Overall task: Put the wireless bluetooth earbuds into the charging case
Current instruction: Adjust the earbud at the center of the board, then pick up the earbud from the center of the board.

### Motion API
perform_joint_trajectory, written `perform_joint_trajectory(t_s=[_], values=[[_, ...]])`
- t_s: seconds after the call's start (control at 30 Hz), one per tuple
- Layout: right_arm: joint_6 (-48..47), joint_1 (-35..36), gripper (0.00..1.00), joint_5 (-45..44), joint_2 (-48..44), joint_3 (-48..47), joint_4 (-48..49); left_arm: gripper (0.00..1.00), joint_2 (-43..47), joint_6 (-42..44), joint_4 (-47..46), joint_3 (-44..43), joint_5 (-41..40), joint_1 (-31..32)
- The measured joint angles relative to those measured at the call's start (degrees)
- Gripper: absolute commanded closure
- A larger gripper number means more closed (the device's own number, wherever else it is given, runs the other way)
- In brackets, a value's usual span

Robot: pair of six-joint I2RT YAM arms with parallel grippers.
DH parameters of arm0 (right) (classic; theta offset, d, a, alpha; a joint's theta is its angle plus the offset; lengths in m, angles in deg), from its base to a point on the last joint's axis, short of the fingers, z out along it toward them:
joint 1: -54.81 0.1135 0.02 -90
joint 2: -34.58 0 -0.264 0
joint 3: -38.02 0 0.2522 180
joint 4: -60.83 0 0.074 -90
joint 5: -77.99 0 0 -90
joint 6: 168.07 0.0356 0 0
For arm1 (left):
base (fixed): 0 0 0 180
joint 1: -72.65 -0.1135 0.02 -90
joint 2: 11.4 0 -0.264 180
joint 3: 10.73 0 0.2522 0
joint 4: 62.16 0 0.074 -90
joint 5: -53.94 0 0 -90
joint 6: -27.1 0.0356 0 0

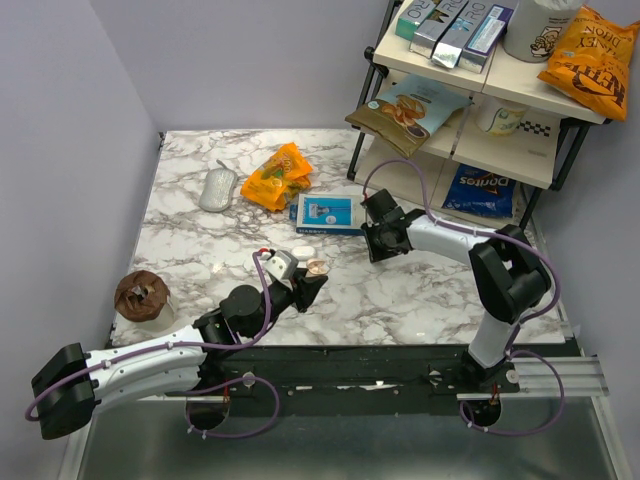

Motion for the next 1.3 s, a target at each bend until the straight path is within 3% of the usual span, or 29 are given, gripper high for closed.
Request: perform_joint_trajectory(t_s=[0.3,0.53,0.57,0.7,0.8,1.03,1.3], values=[[5.0,-0.1,0.87,-0.3,-0.6,1.2,1.3,1.00,0.0,0.0,0.0,0.0,0.0,0.0],[20.8,-0.5,0.88,4.1,-4.1,6.4,4.7,1.00,-0.2,0.0,0.0,0.0,0.0,0.0],[23.4,-0.5,0.87,4.9,-4.6,7.5,5.4,1.00,-0.2,0.0,0.0,0.0,0.0,0.0],[32.6,-0.5,0.62,7.8,-7.6,11.7,7.7,1.00,-0.2,0.0,0.0,0.0,0.0,0.0],[35.2,-0.5,0.54,8.2,-7.9,11.8,7.8,1.00,-0.3,0.0,0.0,0.0,0.0,0.0],[32.5,-0.4,0.47,6.4,-8.1,9.9,5.1,1.00,-1.2,0.0,-0.1,0.0,0.0,0.0],[17.5,0.6,0.48,0.1,-8.2,4.6,-0.3,1.00,-1.7,0.0,-0.1,0.0,0.0,0.1]])
